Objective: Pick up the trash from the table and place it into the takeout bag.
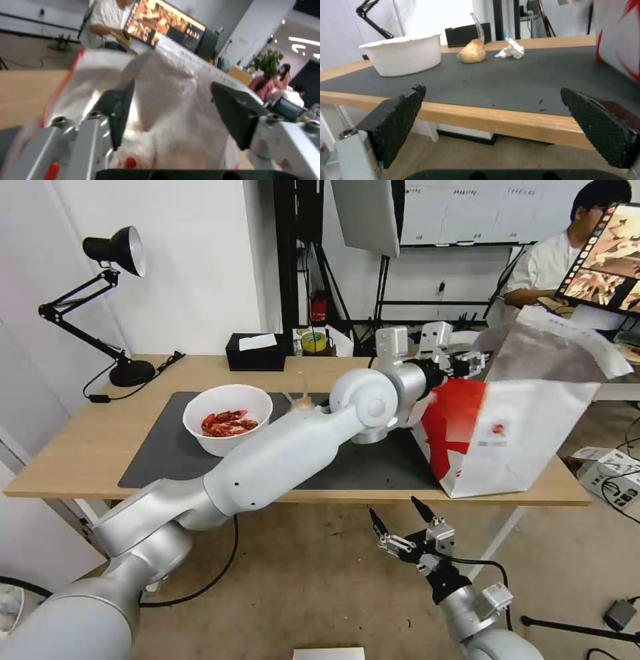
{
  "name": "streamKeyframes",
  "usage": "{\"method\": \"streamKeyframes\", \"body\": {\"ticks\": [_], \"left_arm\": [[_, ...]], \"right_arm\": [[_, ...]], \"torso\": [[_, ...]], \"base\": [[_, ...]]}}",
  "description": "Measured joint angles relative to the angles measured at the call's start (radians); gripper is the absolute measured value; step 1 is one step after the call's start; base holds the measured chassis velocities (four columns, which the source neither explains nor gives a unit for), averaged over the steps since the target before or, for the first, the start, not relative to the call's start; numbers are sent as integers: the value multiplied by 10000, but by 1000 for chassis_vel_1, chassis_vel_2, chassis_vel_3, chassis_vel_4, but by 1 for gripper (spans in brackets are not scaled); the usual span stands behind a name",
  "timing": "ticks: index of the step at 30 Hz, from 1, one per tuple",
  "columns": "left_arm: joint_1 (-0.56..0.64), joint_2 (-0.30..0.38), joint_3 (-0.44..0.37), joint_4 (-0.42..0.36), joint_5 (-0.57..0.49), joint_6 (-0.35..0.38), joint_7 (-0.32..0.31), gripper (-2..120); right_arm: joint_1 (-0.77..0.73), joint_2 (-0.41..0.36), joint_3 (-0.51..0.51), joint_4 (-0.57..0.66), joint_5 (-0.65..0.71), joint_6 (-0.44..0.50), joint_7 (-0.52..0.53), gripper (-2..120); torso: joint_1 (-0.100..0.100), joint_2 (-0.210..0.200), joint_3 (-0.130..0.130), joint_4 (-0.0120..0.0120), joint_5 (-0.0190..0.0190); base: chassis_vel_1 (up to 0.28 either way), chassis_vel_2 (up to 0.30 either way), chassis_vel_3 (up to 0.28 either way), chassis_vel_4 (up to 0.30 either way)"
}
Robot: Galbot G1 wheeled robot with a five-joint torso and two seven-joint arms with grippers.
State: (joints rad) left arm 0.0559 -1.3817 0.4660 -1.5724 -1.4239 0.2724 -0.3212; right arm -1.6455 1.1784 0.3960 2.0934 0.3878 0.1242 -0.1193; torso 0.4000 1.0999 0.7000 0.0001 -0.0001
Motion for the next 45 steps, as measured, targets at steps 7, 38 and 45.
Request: {"method": "streamKeyframes", "body": {"ticks": [7,38,45], "left_arm": [[416,1153,54,-736,1435,-969,610,96],[10315,5773,-7150,-3872,7325,-3389,3477,100],[12733,5146,-9290,-3846,8190,-4300,3711,100]], "right_arm": [[-159,58,140,276,-1,-4,1,100],[184,9,343,268,-348,742,927,100],[-5,377,549,338,-841,1053,1775,100]], "torso": [[-1,0,-1,-4,0],[-2,1,-1,7,5],[-2,1,-1,1,-1]], "base": [[0,0,0,0],[0,0,0,0],[0,0,0,0]]}}
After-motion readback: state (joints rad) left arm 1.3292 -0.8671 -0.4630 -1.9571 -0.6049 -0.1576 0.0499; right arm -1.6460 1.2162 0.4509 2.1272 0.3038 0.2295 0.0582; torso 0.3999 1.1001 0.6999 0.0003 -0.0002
